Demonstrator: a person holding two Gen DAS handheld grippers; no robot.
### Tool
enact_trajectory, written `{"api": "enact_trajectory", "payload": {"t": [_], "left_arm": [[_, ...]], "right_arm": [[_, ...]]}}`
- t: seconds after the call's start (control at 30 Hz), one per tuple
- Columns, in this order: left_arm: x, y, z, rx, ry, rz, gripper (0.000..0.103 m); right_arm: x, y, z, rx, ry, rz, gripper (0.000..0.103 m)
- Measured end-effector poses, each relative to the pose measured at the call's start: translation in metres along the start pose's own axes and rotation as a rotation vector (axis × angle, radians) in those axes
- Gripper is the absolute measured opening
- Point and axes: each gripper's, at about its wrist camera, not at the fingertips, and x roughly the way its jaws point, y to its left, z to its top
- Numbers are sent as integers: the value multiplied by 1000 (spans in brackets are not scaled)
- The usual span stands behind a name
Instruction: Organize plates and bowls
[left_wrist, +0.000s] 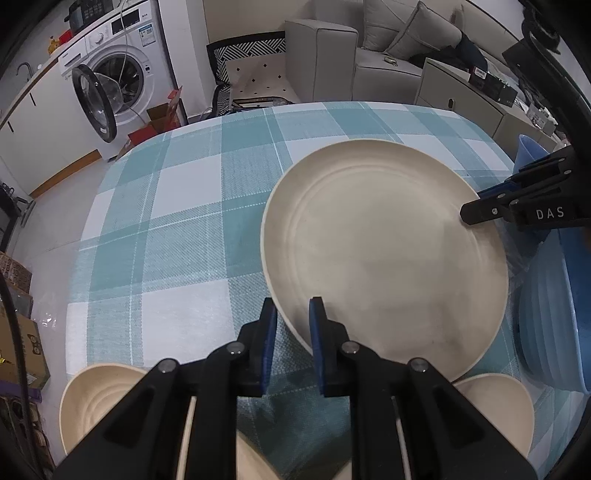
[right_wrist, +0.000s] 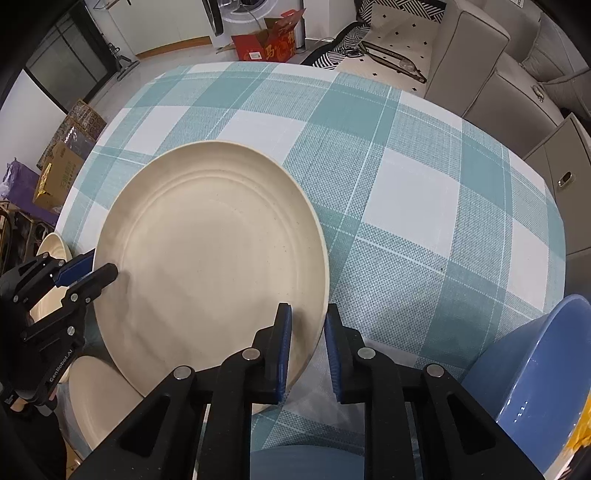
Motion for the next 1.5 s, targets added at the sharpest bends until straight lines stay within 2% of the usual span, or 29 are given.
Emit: {"api": "enact_trajectory", "payload": {"t": [0.47,0.9,1.5], "left_arm": [[-23,4,4,-15,-53,21,16],[-70,6,0,-21,-129,69,16],[-132,0,-28,-31,-213,91,16]], "right_arm": [[-38,4,-5,-23,-64,-14,18],[-83,27,-17,-61,-138,-22,18],[-139,54,-56,-125,-214,-44,18]]}}
